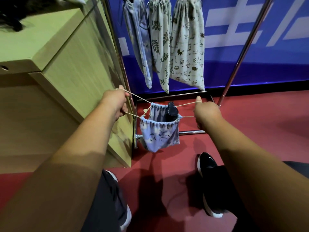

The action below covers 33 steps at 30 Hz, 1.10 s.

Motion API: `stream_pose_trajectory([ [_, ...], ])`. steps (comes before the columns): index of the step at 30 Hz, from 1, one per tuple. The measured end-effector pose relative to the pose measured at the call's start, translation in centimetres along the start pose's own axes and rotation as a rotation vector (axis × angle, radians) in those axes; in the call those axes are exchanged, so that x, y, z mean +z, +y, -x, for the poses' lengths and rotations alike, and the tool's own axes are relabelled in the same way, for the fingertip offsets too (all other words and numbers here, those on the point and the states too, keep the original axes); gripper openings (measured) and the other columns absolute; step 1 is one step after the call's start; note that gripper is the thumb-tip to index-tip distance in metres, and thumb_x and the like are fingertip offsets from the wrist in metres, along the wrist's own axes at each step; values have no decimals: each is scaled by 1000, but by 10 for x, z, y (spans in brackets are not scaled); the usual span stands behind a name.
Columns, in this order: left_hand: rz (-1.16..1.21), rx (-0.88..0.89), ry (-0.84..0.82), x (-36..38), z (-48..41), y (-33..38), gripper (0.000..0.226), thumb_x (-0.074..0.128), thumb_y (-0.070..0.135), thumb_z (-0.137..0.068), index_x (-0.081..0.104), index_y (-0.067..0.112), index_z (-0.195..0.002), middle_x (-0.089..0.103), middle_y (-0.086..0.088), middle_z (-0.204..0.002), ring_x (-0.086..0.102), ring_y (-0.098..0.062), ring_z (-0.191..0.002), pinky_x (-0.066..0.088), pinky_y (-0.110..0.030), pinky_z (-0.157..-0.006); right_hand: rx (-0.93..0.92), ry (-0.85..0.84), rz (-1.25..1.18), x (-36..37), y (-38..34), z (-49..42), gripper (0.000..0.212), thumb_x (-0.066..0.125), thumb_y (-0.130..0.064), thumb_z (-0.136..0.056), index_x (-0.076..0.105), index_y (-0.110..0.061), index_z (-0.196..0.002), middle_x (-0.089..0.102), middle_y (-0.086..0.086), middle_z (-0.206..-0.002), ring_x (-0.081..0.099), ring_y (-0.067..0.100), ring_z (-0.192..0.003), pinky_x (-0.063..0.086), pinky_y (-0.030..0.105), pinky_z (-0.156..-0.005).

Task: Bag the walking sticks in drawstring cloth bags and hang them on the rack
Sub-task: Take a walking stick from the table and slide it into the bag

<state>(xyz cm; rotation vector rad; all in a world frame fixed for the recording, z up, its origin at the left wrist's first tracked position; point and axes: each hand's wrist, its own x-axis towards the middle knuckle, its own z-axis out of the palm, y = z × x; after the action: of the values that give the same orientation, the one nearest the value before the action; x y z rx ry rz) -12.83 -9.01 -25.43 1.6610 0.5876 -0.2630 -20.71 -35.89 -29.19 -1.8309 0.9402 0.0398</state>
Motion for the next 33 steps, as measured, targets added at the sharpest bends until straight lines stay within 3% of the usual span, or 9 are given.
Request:
stream_pose_trajectory([
  [3, 36, -9, -136, 8, 5, 2, 42, 43, 45, -112, 47, 22, -77, 34, 7, -52, 28, -10, -44, 36, -19, -47, -85, -116, -17, 2, -5, 5, 43, 51, -44, -107, 57, -14, -76, 54, 10, -64, 49, 23, -46, 42, 26, -45],
  [7, -2, -23, -256, 15, 9, 2, 35, 47, 30, -109, 56, 16, -78, 48, 2, -56, 45, -15, -56, 55, -29, -60, -163, -253, -60, 2, -16, 14, 25, 54, -21, -89, 61, -16, -66, 52, 5, -56, 39, 22, -44, 36, 27, -48],
  [16, 92, 94, -450, 24, 24, 4, 40, 46, -10, -101, 75, 10, -120, 73, -8, -109, 71, -13, -73, 66, -35, -72, -277, -441, -111, 16, -28, 17, 38, 49, -10, -92, 82, -16, -73, 78, 2, -73, 62, 13, -66, 47, 27, -68],
  [20, 169, 192, -424, 32, 28, 0, 9, 74, 17, -99, 77, 9, -103, 74, -4, -89, 69, -10, -68, 63, -26, -65, -493, -395, -200, 14, -22, 26, 32, 58, 0, -93, 84, -17, -87, 75, 11, -82, 51, 9, -61, 40, 13, -54],
  [23, 116, 289, -309, 35, 24, 1, 34, 77, 47, -94, 67, 16, -84, 63, 1, -74, 58, -9, -64, 56, -24, -63, -545, -379, -299, 12, -24, 25, 28, 67, 4, -89, 84, -18, -88, 75, -6, -81, 55, -2, -60, 42, 10, -61],
  [26, 42, 334, -260, 41, 26, 2, 56, 60, 74, -93, 70, 19, -92, 67, 1, -89, 60, -13, -79, 53, -28, -74, -542, -399, -422, 13, -31, 26, 14, 77, -3, -91, 83, -16, -92, 81, -5, -96, 69, 4, -86, 55, 18, -80],
  [27, 69, 326, -279, 43, 28, 4, 60, 52, 76, -96, 73, 19, -96, 72, 0, -96, 65, -15, -89, 54, -31, -85, -537, -418, -453, 15, -31, 25, 5, 81, -11, -91, 83, -13, -95, 82, -2, -101, 71, 9, -92, 58, 25, -89],
  [30, 178, 359, -358, 46, 36, 8, 65, 42, 71, -102, 79, 20, -89, 79, -6, -101, 73, -19, -101, 52, -38, -102, -415, -462, -604, 18, -34, 26, 39, 87, -40, -86, 80, -4, -100, 79, 5, -100, 70, 22, -96, 56, 43, -101],
  [33, 319, 333, -423, 45, 43, 12, 68, 41, 69, -104, 68, 16, -70, 71, -9, -76, 73, -26, -82, 57, -40, -91, -252, -451, -760, 19, -42, 32, 41, 73, -46, -99, 72, -6, -106, 76, 6, -91, 75, 23, -90, 61, 41, -93],
])
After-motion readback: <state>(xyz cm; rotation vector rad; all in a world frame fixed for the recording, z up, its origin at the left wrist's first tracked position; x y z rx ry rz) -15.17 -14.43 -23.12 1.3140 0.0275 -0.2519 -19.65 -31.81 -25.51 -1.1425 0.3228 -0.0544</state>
